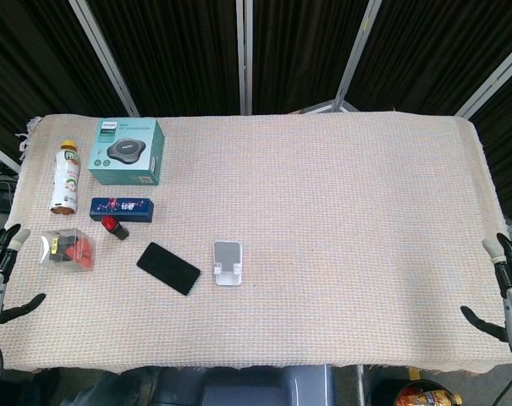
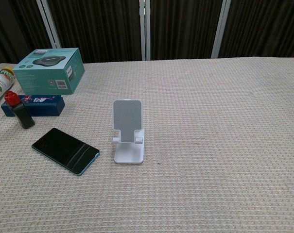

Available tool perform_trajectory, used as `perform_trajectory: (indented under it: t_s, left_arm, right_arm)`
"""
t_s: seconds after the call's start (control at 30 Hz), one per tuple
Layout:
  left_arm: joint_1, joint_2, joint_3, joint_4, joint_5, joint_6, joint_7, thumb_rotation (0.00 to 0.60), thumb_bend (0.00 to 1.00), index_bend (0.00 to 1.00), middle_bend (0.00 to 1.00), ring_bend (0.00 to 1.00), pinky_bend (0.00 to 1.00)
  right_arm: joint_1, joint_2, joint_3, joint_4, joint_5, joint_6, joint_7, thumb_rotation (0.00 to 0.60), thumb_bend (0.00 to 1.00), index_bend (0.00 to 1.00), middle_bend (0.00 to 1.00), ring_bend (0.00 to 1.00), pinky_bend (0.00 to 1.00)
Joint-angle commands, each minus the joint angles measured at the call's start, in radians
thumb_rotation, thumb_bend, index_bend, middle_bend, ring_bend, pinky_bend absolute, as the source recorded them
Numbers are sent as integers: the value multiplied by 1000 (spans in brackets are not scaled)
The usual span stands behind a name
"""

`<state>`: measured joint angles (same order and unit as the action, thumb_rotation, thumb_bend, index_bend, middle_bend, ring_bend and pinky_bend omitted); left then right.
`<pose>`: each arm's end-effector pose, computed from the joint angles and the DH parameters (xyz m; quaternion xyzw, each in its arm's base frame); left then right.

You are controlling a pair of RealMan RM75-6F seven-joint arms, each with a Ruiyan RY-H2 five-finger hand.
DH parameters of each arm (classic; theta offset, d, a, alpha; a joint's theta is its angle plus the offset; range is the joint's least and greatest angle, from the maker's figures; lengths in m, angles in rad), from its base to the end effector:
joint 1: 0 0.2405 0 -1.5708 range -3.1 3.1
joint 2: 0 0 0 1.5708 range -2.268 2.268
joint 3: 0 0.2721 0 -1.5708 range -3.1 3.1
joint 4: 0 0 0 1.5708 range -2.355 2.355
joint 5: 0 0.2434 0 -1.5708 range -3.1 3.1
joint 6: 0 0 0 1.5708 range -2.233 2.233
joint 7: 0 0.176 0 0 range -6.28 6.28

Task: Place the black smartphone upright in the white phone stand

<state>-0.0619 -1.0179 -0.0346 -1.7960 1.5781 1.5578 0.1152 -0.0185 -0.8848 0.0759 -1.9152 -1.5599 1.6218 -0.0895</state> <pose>-0.2942 0.2027 0.1557 -0.6083 -0.3502 -0.4052 0.5858 -0.2855 -0.1868 0.2034 0.5685 -0.3489 0.4127 0.6203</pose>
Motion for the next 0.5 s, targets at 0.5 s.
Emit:
perform_trajectory:
  t_s: [0.5]
  left_arm:
    - [-261, -92, -8, 38, 96, -367, 43, 600, 0, 0, 0, 0, 0]
  right_arm:
    - [13, 11, 14, -8, 47, -30, 12, 600, 0, 0, 0, 0, 0]
